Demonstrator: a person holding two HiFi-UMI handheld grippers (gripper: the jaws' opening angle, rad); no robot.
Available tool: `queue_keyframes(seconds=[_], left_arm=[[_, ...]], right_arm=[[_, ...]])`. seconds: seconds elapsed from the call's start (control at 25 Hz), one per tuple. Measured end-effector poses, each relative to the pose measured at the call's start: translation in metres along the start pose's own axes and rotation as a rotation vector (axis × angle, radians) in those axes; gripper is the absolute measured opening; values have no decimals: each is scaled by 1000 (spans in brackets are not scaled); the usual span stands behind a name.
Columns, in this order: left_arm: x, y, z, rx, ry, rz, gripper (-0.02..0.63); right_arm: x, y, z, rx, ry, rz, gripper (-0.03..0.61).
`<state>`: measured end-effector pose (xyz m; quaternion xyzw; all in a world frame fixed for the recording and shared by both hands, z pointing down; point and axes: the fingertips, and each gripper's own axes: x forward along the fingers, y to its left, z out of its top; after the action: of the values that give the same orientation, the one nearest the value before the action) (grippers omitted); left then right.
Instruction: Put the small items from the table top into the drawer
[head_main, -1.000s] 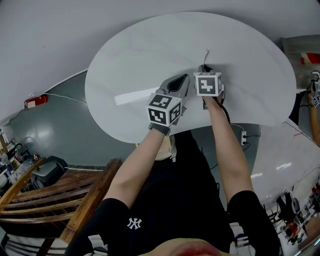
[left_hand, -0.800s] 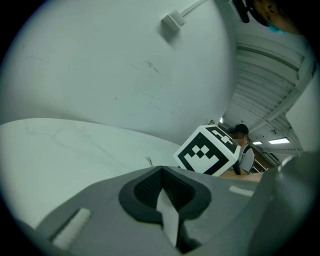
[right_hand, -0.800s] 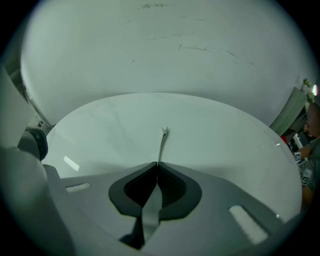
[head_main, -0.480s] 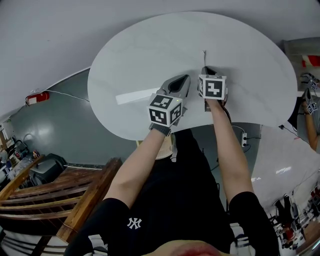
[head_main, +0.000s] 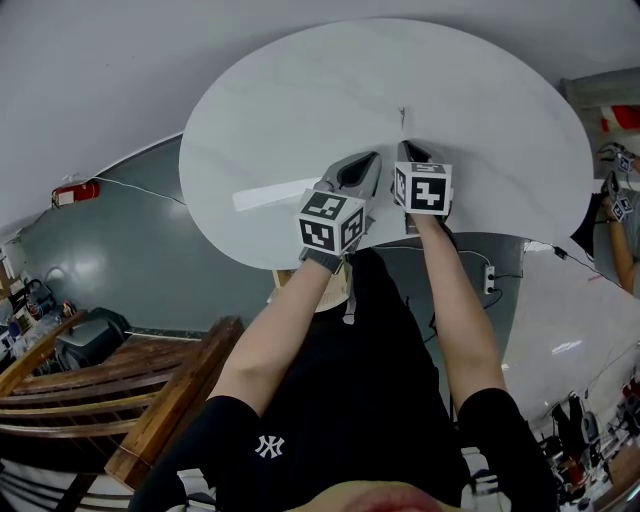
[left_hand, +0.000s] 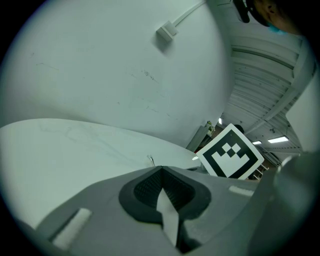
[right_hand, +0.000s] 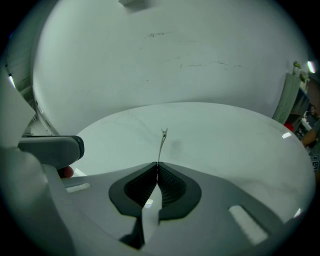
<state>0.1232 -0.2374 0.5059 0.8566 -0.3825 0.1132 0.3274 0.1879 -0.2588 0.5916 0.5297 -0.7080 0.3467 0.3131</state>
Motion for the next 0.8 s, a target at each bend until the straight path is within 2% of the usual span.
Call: queue_keyframes(seconds=[0.8], left_arm=[[-119,-22,-51,33,-44,11,1]], right_arm=[[-84,98,-77,-15,-88,49,26]])
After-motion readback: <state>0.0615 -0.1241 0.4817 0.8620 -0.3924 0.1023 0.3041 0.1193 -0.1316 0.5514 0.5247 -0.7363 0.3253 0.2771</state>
